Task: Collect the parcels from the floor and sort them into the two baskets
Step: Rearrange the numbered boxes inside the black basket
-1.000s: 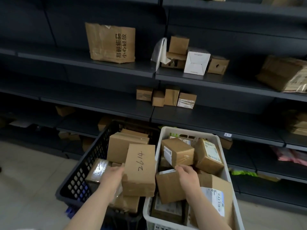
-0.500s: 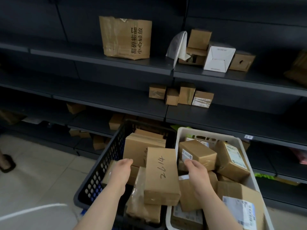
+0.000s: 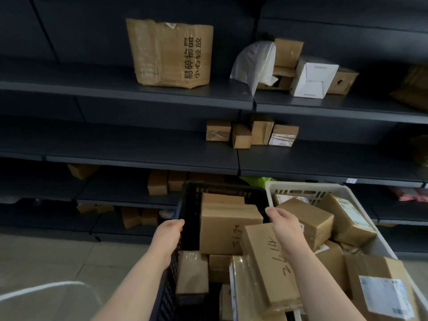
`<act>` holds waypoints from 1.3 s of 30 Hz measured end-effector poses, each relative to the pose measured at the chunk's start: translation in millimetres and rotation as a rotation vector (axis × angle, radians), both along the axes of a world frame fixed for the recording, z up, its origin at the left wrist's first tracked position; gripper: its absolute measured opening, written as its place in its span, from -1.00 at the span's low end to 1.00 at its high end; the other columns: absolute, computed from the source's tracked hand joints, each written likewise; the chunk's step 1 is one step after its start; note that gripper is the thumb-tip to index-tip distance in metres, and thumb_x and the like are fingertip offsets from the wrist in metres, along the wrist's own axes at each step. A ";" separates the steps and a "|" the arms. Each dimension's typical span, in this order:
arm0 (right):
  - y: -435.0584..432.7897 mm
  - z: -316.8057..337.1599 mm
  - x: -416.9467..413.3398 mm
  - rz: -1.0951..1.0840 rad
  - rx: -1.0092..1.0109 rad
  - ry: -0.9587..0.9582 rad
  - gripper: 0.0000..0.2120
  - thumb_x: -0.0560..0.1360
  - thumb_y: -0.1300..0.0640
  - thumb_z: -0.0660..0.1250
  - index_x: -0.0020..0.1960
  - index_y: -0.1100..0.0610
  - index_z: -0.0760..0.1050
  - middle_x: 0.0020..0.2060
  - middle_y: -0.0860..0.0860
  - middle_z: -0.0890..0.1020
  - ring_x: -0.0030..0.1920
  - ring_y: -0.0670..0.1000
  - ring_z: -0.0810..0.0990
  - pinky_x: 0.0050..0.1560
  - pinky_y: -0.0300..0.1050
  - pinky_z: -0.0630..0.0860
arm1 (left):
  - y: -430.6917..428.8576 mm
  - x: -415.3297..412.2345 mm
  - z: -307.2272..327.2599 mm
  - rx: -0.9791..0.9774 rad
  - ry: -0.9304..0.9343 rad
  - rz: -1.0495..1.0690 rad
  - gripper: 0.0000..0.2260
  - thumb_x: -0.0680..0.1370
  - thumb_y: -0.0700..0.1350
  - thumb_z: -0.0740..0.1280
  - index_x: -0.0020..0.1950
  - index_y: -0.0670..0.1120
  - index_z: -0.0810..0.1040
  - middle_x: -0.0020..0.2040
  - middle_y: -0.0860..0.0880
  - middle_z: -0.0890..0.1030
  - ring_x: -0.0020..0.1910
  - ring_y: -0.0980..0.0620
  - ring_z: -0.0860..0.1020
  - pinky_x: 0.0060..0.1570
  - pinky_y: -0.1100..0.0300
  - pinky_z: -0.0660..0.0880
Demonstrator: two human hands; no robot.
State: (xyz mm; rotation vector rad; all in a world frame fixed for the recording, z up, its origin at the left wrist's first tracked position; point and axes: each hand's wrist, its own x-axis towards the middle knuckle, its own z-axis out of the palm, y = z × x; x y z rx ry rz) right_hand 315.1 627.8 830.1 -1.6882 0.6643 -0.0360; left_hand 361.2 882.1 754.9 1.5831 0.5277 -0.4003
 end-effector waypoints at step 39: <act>113.9 -120.2 -35.7 0.338 0.085 0.555 -0.54 0.66 0.27 0.05 0.55 0.16 0.18 0.48 0.09 0.33 0.46 0.09 0.31 0.39 -0.08 0.29 | -2.1 -57.7 -91.8 0.139 0.371 -0.362 -0.69 0.60 -0.26 0.09 0.30 -0.17 0.46 0.06 -0.12 0.57 0.08 -0.10 0.52 0.16 0.10 0.46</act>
